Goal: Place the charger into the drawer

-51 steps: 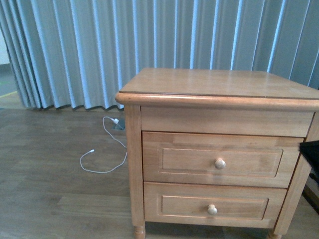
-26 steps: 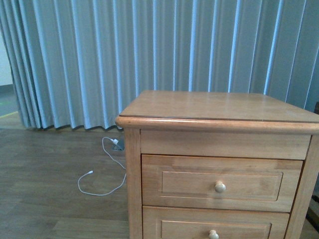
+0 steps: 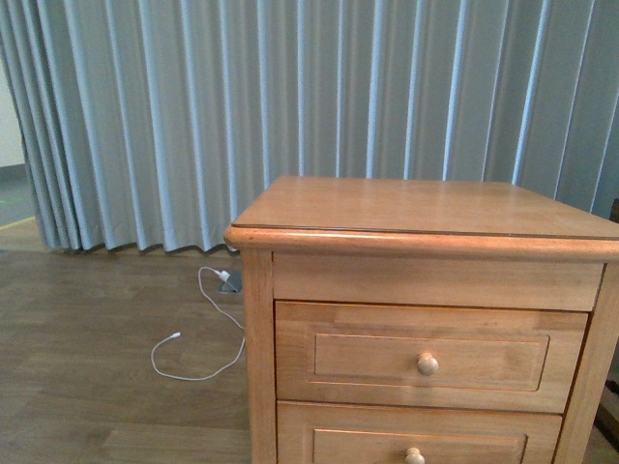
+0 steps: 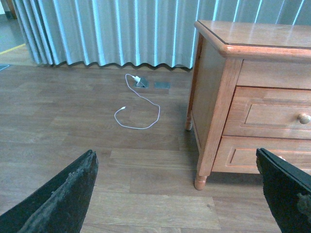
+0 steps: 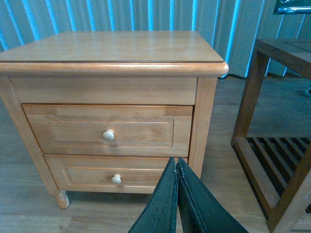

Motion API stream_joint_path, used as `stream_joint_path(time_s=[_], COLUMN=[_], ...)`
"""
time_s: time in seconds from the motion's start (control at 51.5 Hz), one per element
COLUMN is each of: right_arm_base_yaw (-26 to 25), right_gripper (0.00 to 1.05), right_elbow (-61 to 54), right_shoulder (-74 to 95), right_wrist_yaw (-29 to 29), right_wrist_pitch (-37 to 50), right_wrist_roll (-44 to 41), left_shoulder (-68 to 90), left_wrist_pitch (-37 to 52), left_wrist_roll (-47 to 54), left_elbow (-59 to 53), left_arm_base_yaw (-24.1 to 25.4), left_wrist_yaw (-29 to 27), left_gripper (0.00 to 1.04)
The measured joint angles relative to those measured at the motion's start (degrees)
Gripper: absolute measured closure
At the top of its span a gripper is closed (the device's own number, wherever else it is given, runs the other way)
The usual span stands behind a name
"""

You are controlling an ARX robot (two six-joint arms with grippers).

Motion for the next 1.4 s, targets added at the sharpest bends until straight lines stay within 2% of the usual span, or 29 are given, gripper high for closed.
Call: stream_joint_path(time_s=[0.291,0.389,0.991,1.108,1.399], right_arm_base_yaw=[0.0,0.0,0.0,0.0,0.0], right_gripper=[1.03,1.03,1.03,1.03,1.03], right_elbow=[-2.2,-4.0,-4.0,-3.9,-3.9], right_shoulder=[-7.3,-8.7,-19.4,-27.4,-29.1], right_wrist_yaw=[0.0,0.0,0.0,0.0,0.0], right_wrist_pitch=[-5.1,-4.2,-14.7,-24.2,-24.7], right_wrist_roll=[0.0,0.0,0.0,0.0,0.0], left_shoulder=[0.0,0.0,0.0,0.0,0.0], left_wrist_pitch=[0.0,0.0,0.0,0.0,0.0], left_wrist_roll=[0.0,0.0,0.0,0.0,0.0], left_elbow=[0.0,0.0,0.0,0.0,0.0], left_arm_base_yaw=[0.0,0.0,0.0,0.0,0.0], left_wrist_yaw=[0.0,0.0,0.0,0.0,0.0], left_gripper=[0.06,0.06,0.06,0.06,0.06])
